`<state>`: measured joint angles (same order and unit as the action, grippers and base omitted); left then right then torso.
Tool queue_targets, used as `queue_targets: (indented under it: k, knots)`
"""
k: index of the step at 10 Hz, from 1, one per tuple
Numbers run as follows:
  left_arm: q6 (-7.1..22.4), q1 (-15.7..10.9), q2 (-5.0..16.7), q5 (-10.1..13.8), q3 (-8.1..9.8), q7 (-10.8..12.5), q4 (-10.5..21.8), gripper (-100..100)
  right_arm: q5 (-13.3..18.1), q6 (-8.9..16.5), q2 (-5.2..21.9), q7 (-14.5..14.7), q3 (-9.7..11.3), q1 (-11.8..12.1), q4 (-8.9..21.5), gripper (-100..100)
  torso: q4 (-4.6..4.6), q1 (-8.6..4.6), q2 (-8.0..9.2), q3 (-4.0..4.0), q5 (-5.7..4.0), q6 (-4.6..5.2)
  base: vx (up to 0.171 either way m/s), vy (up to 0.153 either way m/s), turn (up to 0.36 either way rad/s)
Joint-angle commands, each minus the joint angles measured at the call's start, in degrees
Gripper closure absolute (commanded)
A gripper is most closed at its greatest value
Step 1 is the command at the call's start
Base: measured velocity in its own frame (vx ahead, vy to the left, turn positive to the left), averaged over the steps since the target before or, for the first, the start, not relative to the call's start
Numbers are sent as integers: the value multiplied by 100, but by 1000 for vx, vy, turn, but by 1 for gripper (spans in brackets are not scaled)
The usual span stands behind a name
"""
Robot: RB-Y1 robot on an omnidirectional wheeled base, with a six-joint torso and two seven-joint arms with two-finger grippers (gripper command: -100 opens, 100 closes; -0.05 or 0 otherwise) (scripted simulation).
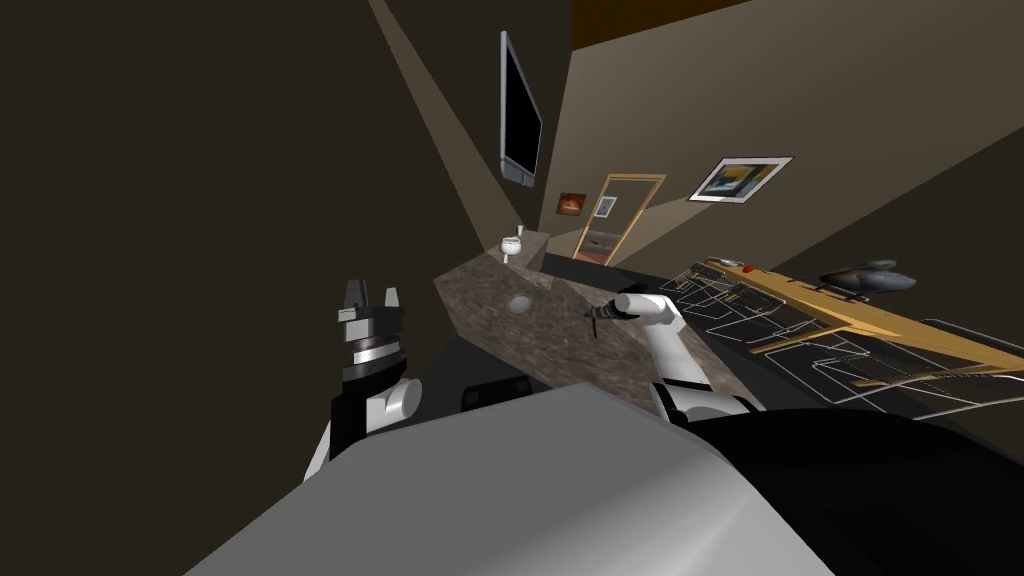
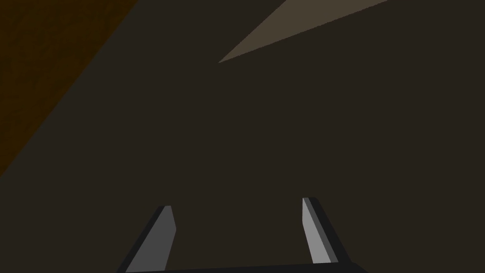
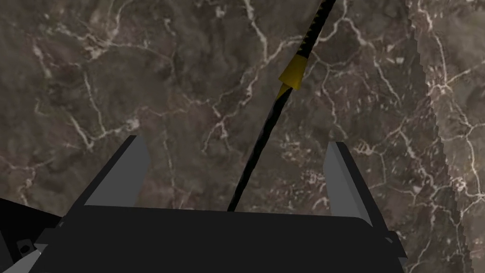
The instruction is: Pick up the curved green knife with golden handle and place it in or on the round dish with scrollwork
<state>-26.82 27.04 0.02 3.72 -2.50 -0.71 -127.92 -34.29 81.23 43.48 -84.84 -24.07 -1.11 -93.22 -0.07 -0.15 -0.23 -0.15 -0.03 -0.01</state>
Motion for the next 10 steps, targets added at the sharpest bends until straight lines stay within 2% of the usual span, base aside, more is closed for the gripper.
queue_targets:
  k: [1, 2, 5, 6, 8, 10]
  knots:
    - [0, 0, 0, 0, 0, 0, 0, 0, -31, 286, -1, -285, -83, -82, 231, -100, 0, 0, 0, 0, 0, 0, 54, -18, 6]
    - [0, 0, 0, 0, 0, 0, 0, 0, -31, 320, -1, -285, -83, -82, 231, -100, 0, -1, -1, 0, 0, 0, 49, -15, 5]
    - [0, 0, 0, 0, 0, 0, 0, 0, -99, 900, -46, -842, -308, -171, 660, -100, -1, -8, -5, -2, -1, 0, 68, -40, 13]
    - [0, 0, 0, 0, 0, 0, 0, 0, -99, 962, -46, -886, -308, -171, 660, -100, -2, -15, -9, -5, -3, 1, 60, -45, 6]
    - [0, 0, 0, 0, 0, 0, 0, 0, -122, 1265, -92, -1176, -419, -206, 878, -100, 0, -10, -1, -1, -2, 0, 55, -41, 15]
    - [0, 0, 0, 0, 0, 0, 0, 0, -132, 1462, -134, -1368, -494, -226, 1024, -100, 0, -6, -1, 0, -1, 0, 51, -35, 13]
